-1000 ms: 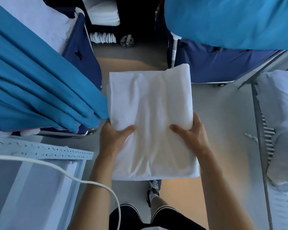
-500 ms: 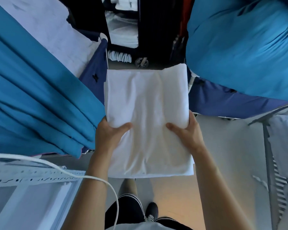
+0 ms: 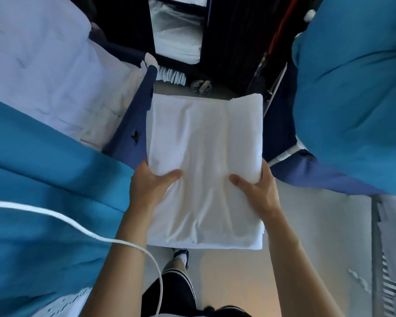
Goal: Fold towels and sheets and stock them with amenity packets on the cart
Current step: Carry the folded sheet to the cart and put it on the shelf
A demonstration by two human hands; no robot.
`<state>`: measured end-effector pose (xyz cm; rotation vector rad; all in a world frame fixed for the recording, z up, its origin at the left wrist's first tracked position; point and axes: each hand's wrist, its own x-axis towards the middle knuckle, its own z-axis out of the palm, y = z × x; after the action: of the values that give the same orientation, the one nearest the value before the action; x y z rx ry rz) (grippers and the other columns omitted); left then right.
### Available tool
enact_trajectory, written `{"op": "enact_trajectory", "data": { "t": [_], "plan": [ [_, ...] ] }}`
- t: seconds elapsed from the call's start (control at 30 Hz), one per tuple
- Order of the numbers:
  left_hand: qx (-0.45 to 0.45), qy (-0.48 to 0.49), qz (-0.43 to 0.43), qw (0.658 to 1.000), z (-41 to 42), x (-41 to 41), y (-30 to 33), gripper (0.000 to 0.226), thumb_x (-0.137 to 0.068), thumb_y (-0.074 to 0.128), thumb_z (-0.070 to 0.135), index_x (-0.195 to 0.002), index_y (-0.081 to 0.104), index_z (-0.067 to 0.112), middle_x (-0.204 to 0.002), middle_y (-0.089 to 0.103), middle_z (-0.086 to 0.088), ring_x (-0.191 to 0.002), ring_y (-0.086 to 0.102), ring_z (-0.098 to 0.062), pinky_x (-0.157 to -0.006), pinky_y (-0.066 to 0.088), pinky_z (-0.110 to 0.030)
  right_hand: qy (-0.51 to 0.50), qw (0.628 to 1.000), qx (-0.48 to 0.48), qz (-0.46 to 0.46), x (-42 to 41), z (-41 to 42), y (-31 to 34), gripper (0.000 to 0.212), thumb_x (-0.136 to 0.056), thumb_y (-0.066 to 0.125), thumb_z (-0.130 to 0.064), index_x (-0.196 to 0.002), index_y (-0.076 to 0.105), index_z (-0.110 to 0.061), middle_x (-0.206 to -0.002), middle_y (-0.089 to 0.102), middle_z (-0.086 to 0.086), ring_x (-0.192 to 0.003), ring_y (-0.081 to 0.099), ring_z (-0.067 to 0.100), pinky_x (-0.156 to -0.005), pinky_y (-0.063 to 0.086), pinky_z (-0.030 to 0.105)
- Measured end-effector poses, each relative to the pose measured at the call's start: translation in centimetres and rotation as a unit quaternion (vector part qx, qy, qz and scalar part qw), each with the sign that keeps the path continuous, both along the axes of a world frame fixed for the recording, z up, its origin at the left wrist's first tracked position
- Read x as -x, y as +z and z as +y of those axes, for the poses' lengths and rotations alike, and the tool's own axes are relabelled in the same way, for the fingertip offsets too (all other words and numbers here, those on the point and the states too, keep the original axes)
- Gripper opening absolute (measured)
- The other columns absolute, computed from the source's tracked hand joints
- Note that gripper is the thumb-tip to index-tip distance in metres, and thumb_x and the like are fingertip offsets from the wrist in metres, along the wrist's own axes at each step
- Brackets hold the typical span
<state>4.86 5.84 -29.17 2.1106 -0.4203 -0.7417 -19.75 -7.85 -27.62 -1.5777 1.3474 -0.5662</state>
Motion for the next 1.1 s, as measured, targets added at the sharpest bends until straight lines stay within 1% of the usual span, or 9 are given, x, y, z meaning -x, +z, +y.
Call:
{"op": "enact_trajectory", "data": {
  "t": [0.1, 0.2, 0.3, 0.37, 0.5, 0.63, 0.77, 0.97, 1.1],
  "plan": [
    [0.022, -0.02, 0.009, 1.0, -3.2, -2.4, 0.2, 0.063, -0.054, 0.09, 0.055, -0.107, 0.059, 0.04, -0.088, 0.06, 0.033, -0.08, 0.057, 0.005, -0.061, 0.04, -0.01, -0.008, 1.0, -0.005, 0.015, -2.2, -2.6, 0.2, 0.072, -0.068, 0.091, -0.045, -0.13, 0.054, -0.045, -0.118, 0.067, -0.021, -0.102, 0.065, -0.003, -0.084, 0.056, 0.03],
    [0.046, -0.031, 0.024, 0.998, -5.9, -3.9, 0.5, 0.054, -0.058, 0.091, 0.048, -0.102, 0.061, 0.043, -0.088, 0.064, 0.035, -0.083, 0.059, 0.018, -0.06, 0.041, -0.001, -0.019, 1.0, -0.002, 0.024, -3.6, -5.1, 1.1, 0.07, -0.067, 0.089, -0.048, -0.127, 0.053, -0.05, -0.115, 0.066, -0.026, -0.098, 0.063, -0.01, -0.083, 0.055, 0.028],
    [0.06, -0.027, 0.028, 0.997, -8.4, -5.2, 1.1, 0.066, -0.06, 0.092, 0.046, -0.118, 0.063, 0.033, -0.103, 0.067, 0.023, -0.093, 0.063, 0.005, -0.074, 0.046, -0.012, -0.021, 0.999, 0.012, 0.022, -5.1, -7.3, 2.4, 0.066, -0.068, 0.089, -0.047, -0.118, 0.049, -0.063, -0.113, 0.063, -0.035, -0.098, 0.061, -0.014, -0.075, 0.05, 0.018],
    [0.06, -0.031, 0.019, 0.998, -9.9, -6.1, 1.4, 0.071, -0.058, 0.092, 0.051, -0.119, 0.062, 0.03, -0.106, 0.066, 0.021, -0.097, 0.063, -0.004, -0.077, 0.047, -0.018, -0.026, 0.999, 0.015, 0.018, -5.9, -8.5, 3.1, 0.066, -0.068, 0.089, -0.048, -0.118, 0.049, -0.062, -0.112, 0.062, -0.037, -0.098, 0.06, -0.015, -0.073, 0.048, 0.016],
    [0.06, -0.04, 0.001, 0.997, -12.8, -7.7, 2.7, 0.067, -0.052, 0.086, 0.062, -0.108, 0.053, 0.043, -0.093, 0.059, 0.032, -0.085, 0.058, 0.007, -0.064, 0.04, -0.015, -0.037, 0.999, 0.023, 0.017, -7.0, -10.9, 3.6, 0.073, -0.066, 0.088, -0.051, -0.129, 0.052, -0.047, -0.11, 0.063, -0.035, -0.096, 0.06, -0.014, -0.074, 0.047, 0.018],
    [0.078, -0.039, -0.002, 0.996, -15.8, -8.9, 3.1, 0.064, -0.054, 0.087, 0.056, -0.108, 0.054, 0.043, -0.089, 0.059, 0.035, -0.079, 0.056, 0.016, -0.065, 0.039, -0.012, -0.033, 0.999, 0.025, 0.013, -8.4, -14.1, 3.8, 0.078, -0.064, 0.087, -0.056, -0.133, 0.051, -0.043, -0.113, 0.063, -0.03, -0.099, 0.06, -0.011, -0.076, 0.047, 0.019],
    [0.059, -0.036, 0.007, 0.998, -19.4, -10.2, 2.0, 0.079, -0.057, 0.089, 0.053, -0.127, 0.06, 0.03, -0.108, 0.067, 0.021, -0.098, 0.065, -0.003, -0.079, 0.053, -0.025, -0.027, 0.999, 0.013, 0.012, -9.7, -18.1, 2.9, 0.082, -0.064, 0.087, -0.057, -0.135, 0.049, -0.042, -0.118, 0.061, -0.026, -0.105, 0.06, -0.004, -0.08, 0.049, 0.024],
    [0.028, 0.003, 0.011, 1.0, -26.1, -11.6, 0.3, 0.069, -0.051, 0.085, 0.059, -0.11, 0.054, 0.043, -0.087, 0.06, 0.031, -0.074, 0.06, 0.016, -0.06, 0.04, -0.012, -0.005, 0.999, -0.027, 0.02, -11.8, -26.0, 0.2, 0.086, -0.07, 0.088, -0.051, -0.143, 0.044, -0.038, -0.134, 0.057, -0.013, -0.119, 0.058, 0.014, -0.098, 0.051, 0.042],
    [-0.002, 0.015, 0.02, 1.0, -31.1, -12.3, -1.2, 0.061, -0.049, 0.085, 0.064, -0.101, 0.058, 0.046, -0.088, 0.065, 0.03, -0.079, 0.062, 0.01, -0.058, 0.043, -0.013, 0.004, 0.998, -0.063, 0.004, -13.2, -31.6, -1.2, 0.077, -0.072, 0.089, -0.042, -0.137, 0.048, -0.04, -0.13, 0.059, -0.013, -0.116, 0.059, 0.012, -0.094, 0.053, 0.038]
  ]
}}
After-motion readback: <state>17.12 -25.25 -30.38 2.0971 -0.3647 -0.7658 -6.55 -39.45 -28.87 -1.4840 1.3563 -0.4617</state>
